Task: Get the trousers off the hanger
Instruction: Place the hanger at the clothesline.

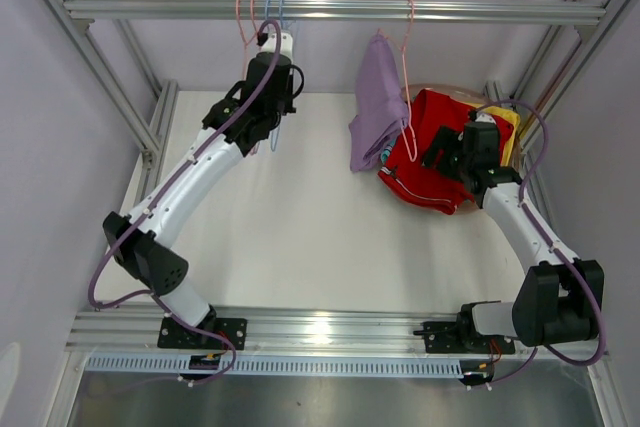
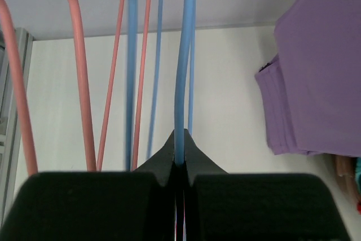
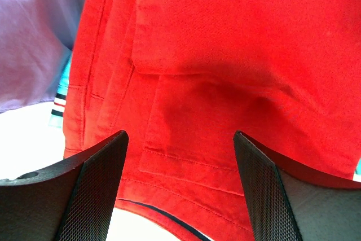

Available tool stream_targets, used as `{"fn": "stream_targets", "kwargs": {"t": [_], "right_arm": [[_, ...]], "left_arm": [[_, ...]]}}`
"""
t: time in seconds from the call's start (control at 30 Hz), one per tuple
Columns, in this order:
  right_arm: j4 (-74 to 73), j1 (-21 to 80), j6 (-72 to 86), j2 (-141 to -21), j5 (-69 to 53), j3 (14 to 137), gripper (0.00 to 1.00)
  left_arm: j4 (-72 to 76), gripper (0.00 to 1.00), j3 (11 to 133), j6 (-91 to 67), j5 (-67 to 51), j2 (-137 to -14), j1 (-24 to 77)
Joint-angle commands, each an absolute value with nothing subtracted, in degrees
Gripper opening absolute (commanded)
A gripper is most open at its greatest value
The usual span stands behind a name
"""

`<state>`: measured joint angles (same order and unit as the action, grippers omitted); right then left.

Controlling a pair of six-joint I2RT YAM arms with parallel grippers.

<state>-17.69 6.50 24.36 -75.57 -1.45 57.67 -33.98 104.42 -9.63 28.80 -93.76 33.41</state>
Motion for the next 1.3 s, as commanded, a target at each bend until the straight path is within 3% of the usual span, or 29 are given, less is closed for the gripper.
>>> {"fn": "stream_targets", "kwargs": {"t": [0.0,0.37,0.63,0.97,1.27], "right_arm": [[-15.91,6.33,24.08,-74.62,-2.55,56.16,0.8],[-15.38,6.42,24.08,-73.57,-3.25,54.05,0.8],[-15.82,6.5,23.91,-72.16,-4.3,53.88,0.81],[-17.75,6.59,23.64,-68.38,-4.66,54.14,0.82],[-18.72,6.59,23.64,-66.1,-5.71,53.62,0.82]], "left_arm": [[-30.15,0.0,101.96,-10.9,26.98,-90.7,31.64],[-29.44,0.01,95.89,-12.3,25.05,-86.75,31.55],[-31.11,0.31,91.76,-14.06,23.56,-80.34,32.69],[-34.36,0.46,97.99,-11.78,26.99,-74.71,43.5],[-27.87,0.59,104.68,-14.15,9.44,-80.58,48.34]]}}
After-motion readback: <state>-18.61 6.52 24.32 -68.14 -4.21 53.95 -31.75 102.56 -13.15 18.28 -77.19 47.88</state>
